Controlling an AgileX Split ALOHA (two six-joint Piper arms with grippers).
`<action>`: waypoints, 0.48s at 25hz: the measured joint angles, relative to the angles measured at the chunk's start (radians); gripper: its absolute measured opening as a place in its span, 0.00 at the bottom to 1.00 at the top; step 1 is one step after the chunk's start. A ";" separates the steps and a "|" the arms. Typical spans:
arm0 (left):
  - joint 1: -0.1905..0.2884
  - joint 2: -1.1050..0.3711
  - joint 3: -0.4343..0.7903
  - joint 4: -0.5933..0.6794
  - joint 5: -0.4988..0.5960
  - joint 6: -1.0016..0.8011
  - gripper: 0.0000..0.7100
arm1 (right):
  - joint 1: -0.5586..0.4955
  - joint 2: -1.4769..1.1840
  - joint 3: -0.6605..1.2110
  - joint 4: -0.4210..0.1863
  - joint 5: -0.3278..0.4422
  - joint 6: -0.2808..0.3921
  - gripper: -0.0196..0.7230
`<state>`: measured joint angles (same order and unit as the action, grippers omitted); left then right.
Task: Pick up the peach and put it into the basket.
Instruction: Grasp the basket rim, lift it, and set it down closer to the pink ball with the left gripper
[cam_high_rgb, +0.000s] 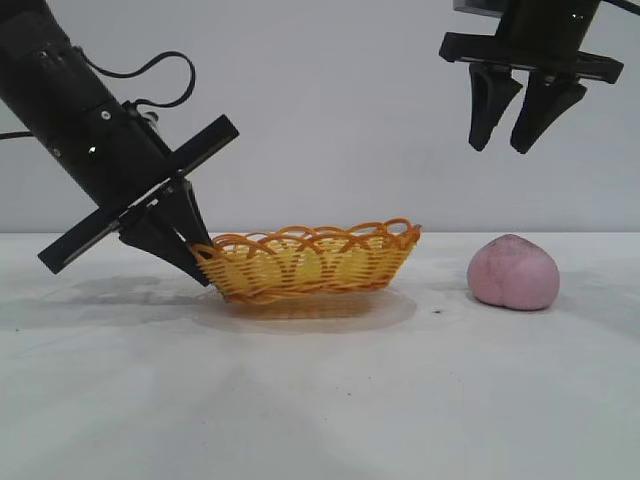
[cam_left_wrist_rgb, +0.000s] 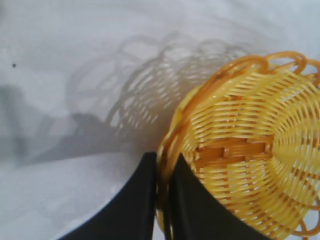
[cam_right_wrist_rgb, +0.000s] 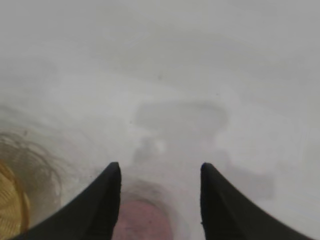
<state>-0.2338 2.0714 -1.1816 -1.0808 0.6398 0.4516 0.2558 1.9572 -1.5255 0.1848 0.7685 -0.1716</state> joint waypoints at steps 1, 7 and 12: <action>0.000 0.000 0.000 0.006 -0.002 0.000 0.07 | 0.000 0.000 0.000 0.000 0.000 0.000 0.50; 0.000 -0.009 0.000 0.134 -0.004 -0.047 0.49 | 0.000 0.000 0.000 0.000 0.000 0.000 0.50; 0.000 -0.088 0.001 0.173 -0.019 -0.049 0.51 | 0.000 0.000 0.000 0.000 0.000 -0.002 0.50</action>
<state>-0.2338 1.9830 -1.1811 -0.9076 0.6207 0.4023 0.2558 1.9572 -1.5255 0.1848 0.7685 -0.1733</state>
